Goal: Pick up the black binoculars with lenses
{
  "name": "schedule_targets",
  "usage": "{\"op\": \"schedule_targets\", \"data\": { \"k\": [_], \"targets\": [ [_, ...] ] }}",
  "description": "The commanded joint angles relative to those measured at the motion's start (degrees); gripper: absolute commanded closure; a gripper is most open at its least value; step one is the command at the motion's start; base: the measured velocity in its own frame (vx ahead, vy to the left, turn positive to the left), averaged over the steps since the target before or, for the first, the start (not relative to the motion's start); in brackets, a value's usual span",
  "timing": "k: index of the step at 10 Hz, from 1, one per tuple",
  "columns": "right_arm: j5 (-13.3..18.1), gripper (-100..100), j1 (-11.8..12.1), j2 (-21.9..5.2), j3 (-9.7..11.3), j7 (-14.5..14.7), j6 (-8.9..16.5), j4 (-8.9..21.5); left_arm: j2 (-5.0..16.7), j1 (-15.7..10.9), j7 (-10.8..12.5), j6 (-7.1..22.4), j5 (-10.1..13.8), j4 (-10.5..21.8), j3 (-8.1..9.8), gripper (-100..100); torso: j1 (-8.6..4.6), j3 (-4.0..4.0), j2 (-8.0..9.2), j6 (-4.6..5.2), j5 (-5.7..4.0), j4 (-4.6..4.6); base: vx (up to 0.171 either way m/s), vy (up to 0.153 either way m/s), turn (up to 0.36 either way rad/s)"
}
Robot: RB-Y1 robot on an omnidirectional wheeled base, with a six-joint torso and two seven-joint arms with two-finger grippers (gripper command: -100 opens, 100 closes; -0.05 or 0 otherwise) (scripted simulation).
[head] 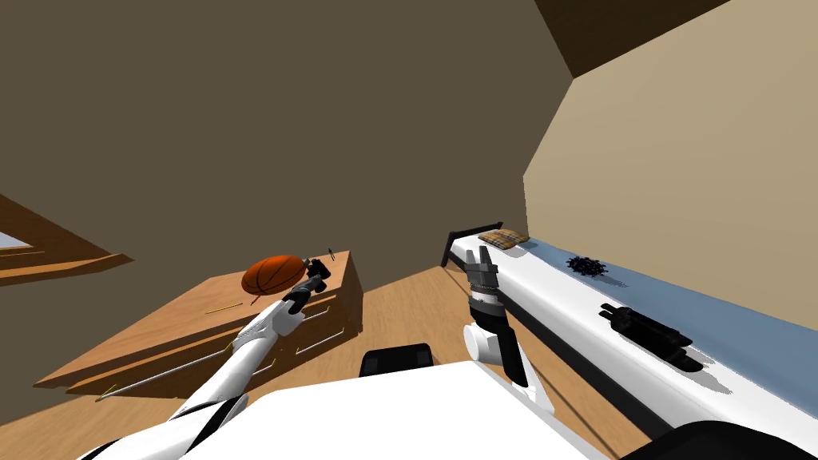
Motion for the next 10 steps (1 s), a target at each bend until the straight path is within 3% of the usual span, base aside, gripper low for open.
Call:
{"op": "schedule_targets", "data": {
  "k": [1, 2, 4, 5, 7, 8, 10],
  "targets": [
    [0.0, 0, 0.0, 0.0, 0.0, 0.0, 0.0, 0.0, -0.2, -0.1, -1.7, -0.5, -0.2, 0.0, 0.48, 100, 0.0, 0.0, 0.0, 0.0, 0.0, 0.0, 0.003, 0.012, -0.031],
    [0.0, 0, 0.0, 0.0, 0.0, 0.0, 0.0, 0.0, -2.3, 2.8, -3.9, 1.4, 2.8, -2.9, -1.92, 100, -0.07, 0.04, 0.09, 0.03, -0.01, 0.01, 0.061, 0.051, 0.245],
    [0.0, 0, 0.0, 0.0, 0.0, 0.0, 0.0, 0.0, -2.3, 2.9, -6.4, 1.4, 3.1, -5.6, -1.92, 100, 0.21, -0.15, -0.07, -0.22, 0.18, -0.24, 0.059, 0.037, 0.094],
    [0.0, 0, 0.0, 0.0, 0.0, 0.0, 0.0, 0.0, -4.4, 5.5, -8.1, 3.3, 6.0, -7.7, -4.32, 100, 0.19, -0.13, -0.03, -0.15, 0.16, -0.22, 0.09, 0.075, 0.196],
    [0.0, 0, 0.0, 0.0, 0.0, 0.0, 0.0, 0.0, -4.4, 5.8, -11.0, 3.3, 6.4, -11.2, -4.32, 100, 0.42, -0.29, -0.11, -0.38, 0.36, -0.48, 0.055, 0.033, 0.115],
    [0.0, 0, 0.0, 0.0, 0.0, 0.0, 0.0, 0.0, -6.4, 8.6, -12.9, 5.2, 9.2, -13.4, -6.72, 100, 0.3, -0.21, 0.01, -0.3, 0.31, -0.43, 0.08, 0.051, 0.287],
    [0.0, 0, 0.0, 0.0, 0.0, 0.0, 0.0, 0.0, -6.4, 8.8, -15.7, 5.2, 9.6, -16.8, -6.72, 100, 0.5, -0.33, -0.04, -0.49, 0.45, -0.62, 0.059, 0.032, 0.052]
  ]
}}
